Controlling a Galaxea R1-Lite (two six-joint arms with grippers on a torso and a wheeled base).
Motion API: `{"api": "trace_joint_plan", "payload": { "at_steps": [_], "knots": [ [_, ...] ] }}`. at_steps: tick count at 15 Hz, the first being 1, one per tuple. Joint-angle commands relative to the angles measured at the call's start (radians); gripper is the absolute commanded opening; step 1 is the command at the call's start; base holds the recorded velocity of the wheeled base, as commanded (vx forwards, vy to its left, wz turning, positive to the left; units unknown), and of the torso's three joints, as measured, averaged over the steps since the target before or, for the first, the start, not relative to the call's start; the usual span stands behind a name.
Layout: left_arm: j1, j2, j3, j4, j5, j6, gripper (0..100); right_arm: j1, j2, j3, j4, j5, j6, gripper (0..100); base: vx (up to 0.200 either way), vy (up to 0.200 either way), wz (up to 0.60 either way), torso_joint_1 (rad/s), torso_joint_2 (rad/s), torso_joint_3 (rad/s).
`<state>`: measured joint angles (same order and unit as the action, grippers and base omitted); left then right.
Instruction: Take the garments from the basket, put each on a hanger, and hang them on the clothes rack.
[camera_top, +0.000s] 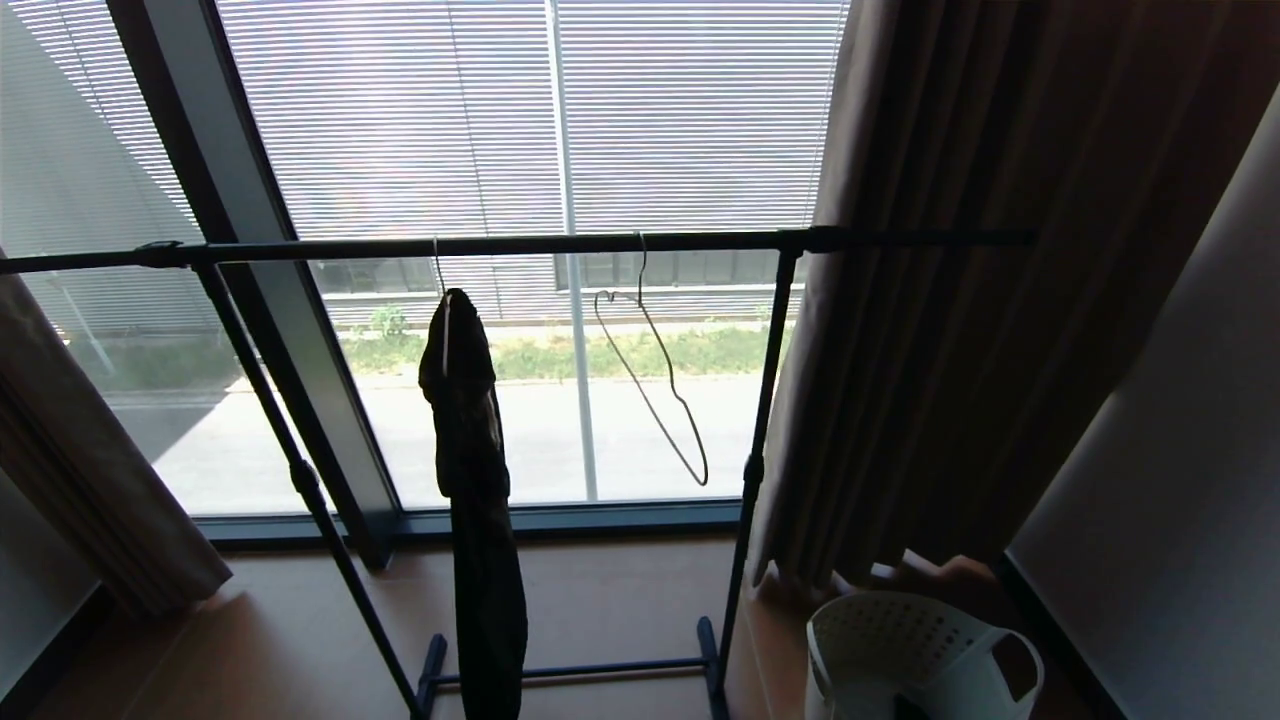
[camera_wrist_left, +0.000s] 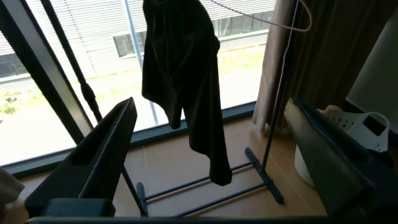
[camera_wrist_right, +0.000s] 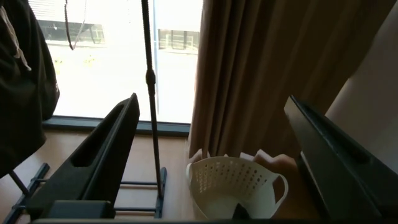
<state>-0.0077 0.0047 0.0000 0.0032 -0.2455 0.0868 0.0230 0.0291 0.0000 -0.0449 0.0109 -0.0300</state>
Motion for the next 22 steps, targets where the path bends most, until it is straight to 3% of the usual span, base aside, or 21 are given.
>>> {"api": "trace_joint_plan", "payload": {
  "at_steps": [1, 4, 15, 22],
  "knots": [
    [0.000, 0.003, 0.000, 0.000, 0.000, -0.001, 100, -0.003, -0.003, 0.000, -0.001, 0.004, -0.002, 100, 0.000, 0.000, 0.00, 0.000, 0.00, 0.000],
    [0.000, 0.003, 0.000, 0.000, 0.000, -0.001, 100, -0.003, -0.003, 0.000, 0.000, 0.004, -0.002, 100, 0.000, 0.000, 0.00, 0.000, 0.00, 0.000],
    [0.000, 0.003, 0.000, 0.000, 0.002, -0.006, 100, -0.003, -0.005, 0.000, -0.001, 0.004, -0.002, 100, 0.000, 0.000, -0.60, 0.004, 0.00, 0.003],
    [0.000, 0.003, 0.000, 0.000, 0.002, -0.006, 100, -0.005, -0.006, 0.000, -0.001, 0.004, -0.002, 100, 0.000, 0.000, 0.00, 0.000, 0.00, 0.000]
  ]
}}
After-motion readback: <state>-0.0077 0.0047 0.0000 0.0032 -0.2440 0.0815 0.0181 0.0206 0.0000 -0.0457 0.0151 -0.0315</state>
